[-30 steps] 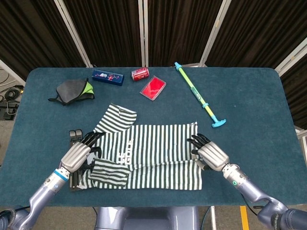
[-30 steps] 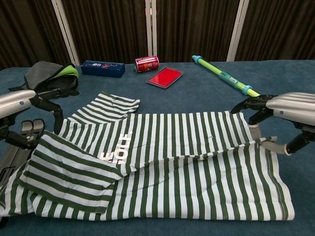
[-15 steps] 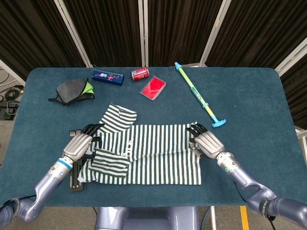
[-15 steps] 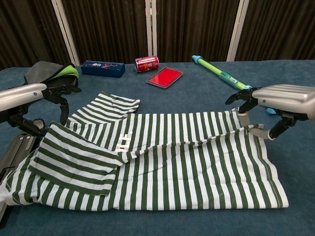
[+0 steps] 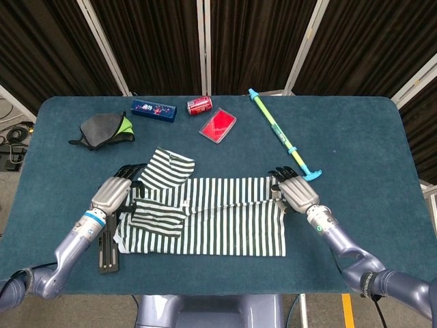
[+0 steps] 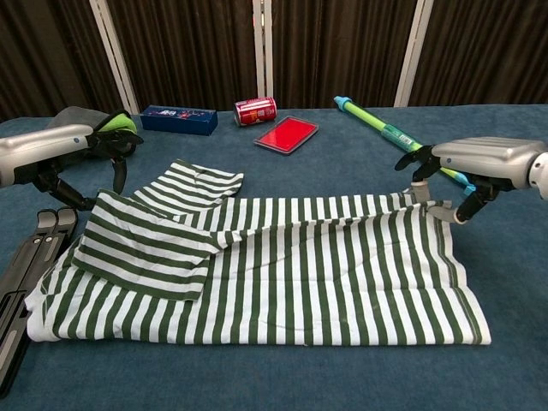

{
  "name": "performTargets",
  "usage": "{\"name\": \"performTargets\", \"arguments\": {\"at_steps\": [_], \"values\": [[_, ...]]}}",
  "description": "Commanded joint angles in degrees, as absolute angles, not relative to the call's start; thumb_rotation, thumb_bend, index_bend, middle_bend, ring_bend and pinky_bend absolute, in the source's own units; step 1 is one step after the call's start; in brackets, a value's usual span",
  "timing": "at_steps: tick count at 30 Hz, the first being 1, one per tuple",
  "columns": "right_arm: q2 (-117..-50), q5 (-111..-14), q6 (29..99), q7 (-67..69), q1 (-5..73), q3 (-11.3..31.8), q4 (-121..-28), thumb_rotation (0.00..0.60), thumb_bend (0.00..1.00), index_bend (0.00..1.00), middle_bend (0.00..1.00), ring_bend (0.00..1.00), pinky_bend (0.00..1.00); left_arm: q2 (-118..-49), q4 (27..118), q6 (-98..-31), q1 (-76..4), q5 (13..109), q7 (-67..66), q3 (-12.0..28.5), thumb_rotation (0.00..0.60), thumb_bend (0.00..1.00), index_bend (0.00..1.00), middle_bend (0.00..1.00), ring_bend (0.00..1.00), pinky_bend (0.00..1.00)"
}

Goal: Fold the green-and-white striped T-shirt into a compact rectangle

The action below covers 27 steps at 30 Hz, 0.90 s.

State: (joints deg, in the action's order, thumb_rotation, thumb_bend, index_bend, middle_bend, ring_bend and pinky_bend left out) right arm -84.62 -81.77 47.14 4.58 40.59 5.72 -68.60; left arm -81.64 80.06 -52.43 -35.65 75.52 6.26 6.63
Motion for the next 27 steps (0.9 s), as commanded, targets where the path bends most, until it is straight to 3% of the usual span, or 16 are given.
{"name": "performTargets", "arguments": {"at_steps": [1,11,27], "values": [[-85.2,-81.0,46.4,4.6,41.2,6.1,-67.7,0.600,0.42,0.75,0.10,0.00,0.00,-82.2,79.2,-51.5,-36.3,74.5,5.9,7.2,0.600,0.62,0.85,0.00,0.00,0.00],[-88.6,-79.3,43.1,5.9,43.6,6.9,-62.0,0.600,0.42,0.75,0.10,0.00,0.00,-84.2,74.6,-46.5,-39.0,68.7,4.8,9.4,0.600,0.62,0.85,0.00,0.00,0.00],[-93.7,-79.2,40.0,9.4,46.4,6.9,-52.0,0.600,0.42,0.75,0.10,0.00,0.00,-87.5,67.4,-43.2,-40.8,68.0,8.1,10.1,0.600,0.62,0.85,0.00,0.00,0.00]]}}
